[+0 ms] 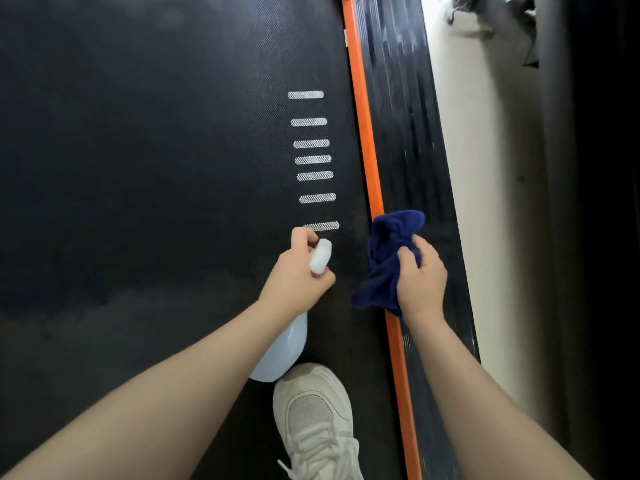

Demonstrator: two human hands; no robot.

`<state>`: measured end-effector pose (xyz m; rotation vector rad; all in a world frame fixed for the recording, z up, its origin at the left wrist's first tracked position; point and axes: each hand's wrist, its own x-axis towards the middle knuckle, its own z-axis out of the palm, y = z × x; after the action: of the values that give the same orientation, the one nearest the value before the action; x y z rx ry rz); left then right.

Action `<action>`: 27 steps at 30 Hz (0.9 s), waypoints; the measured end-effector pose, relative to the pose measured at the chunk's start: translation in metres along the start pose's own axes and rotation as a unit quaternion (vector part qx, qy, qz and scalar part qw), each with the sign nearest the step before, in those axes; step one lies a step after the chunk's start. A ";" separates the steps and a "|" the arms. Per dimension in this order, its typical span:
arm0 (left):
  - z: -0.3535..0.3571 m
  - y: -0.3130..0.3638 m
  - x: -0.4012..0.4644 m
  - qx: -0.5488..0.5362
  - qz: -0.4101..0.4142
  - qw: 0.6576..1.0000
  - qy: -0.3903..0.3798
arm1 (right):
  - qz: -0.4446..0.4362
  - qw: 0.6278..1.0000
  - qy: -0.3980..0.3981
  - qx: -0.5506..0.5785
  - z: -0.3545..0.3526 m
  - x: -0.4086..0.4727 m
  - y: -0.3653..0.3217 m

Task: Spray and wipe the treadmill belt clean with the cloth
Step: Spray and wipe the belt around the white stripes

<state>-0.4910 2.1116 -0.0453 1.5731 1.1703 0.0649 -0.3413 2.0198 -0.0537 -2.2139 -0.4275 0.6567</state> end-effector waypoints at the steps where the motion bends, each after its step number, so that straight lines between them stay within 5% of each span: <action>1: -0.005 -0.002 -0.001 -0.014 -0.004 1.000 0.021 | -0.020 0.999 0.010 -0.022 0.005 -0.001 -0.001; 4: -0.020 -0.010 -0.002 -0.051 -0.022 0.995 0.082 | -0.071 0.991 0.023 -0.109 0.025 -0.007 -0.007; 7: -0.031 -0.014 -0.002 -0.043 -0.016 0.997 0.055 | -0.133 0.966 -0.022 -0.222 0.061 -0.016 -0.011; 14: -0.061 -0.011 0.005 -0.093 0.017 0.985 0.144 | -0.429 0.776 -0.013 -0.461 0.101 0.005 0.005; 16: -0.062 -0.009 0.006 -0.091 0.029 0.982 0.165 | -0.423 0.749 0.030 -0.508 0.098 0.036 -0.008; 19: -0.060 -0.007 0.010 -0.080 0.030 0.982 0.170 | -0.376 0.756 0.071 -0.531 0.103 0.044 -0.014; 25: -0.057 -0.004 0.020 -0.071 0.009 0.983 0.168 | -0.364 0.748 0.037 -0.554 0.073 0.001 0.027; 27: -0.054 -0.001 0.020 -0.063 0.002 0.986 0.152 | -0.361 0.740 0.082 -0.562 0.084 0.028 0.009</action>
<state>-0.5136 2.1642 -0.0359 1.4879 1.3702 0.3866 -0.3662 2.0771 -0.1171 -2.7494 -1.8479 -0.3820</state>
